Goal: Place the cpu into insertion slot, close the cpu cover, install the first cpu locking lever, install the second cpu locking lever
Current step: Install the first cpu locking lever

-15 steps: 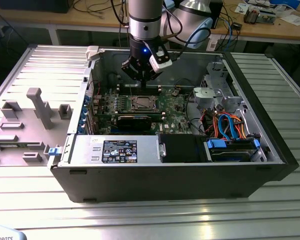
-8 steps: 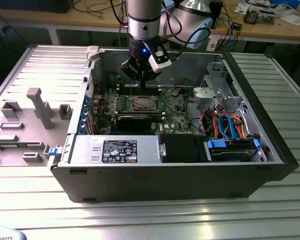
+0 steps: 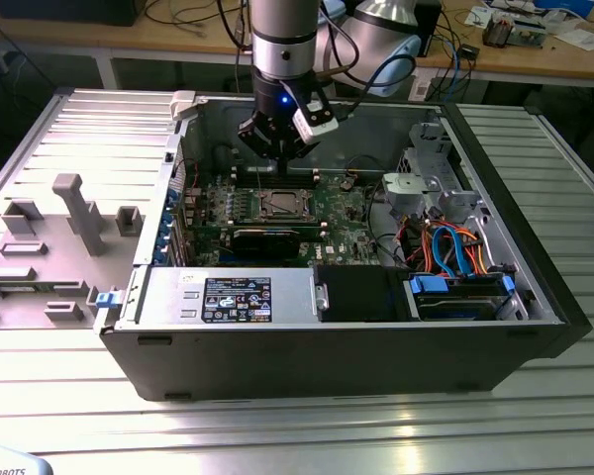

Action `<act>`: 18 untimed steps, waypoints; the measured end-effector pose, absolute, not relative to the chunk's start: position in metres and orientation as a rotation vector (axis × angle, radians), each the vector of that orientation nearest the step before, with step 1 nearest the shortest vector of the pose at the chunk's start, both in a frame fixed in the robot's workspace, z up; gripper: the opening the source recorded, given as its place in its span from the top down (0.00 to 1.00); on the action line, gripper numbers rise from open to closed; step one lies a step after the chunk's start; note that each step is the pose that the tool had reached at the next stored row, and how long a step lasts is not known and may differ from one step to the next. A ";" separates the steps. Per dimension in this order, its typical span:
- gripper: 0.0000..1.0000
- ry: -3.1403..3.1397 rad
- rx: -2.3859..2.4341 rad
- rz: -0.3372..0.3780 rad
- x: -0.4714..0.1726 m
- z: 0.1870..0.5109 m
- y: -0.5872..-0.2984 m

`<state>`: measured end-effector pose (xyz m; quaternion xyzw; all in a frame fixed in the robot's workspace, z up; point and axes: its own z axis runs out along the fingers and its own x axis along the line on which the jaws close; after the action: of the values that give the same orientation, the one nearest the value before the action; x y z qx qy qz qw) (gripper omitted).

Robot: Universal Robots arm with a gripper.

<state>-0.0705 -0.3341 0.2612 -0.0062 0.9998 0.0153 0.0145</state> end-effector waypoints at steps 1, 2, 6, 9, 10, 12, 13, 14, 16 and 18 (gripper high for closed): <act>0.89 3.112 -0.019 0.048 -0.071 0.261 -0.334; 0.89 3.112 -0.019 0.047 -0.072 0.261 -0.334; 0.89 3.112 -0.019 0.047 -0.078 0.261 -0.334; 0.89 3.112 -0.019 0.047 -0.083 0.261 -0.334; 0.89 3.112 -0.019 0.048 -0.085 0.261 -0.334; 0.89 3.112 -0.019 0.048 -0.088 0.261 -0.334; 0.89 3.112 -0.019 0.048 -0.089 0.261 -0.334; 0.89 3.112 -0.020 0.048 -0.089 0.261 -0.334; 0.89 3.112 -0.019 0.048 -0.089 0.261 -0.334; 0.89 3.112 -0.019 0.048 -0.089 0.261 -0.334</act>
<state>-0.0894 -0.3341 0.2612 -0.0062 0.9998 0.0154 0.0145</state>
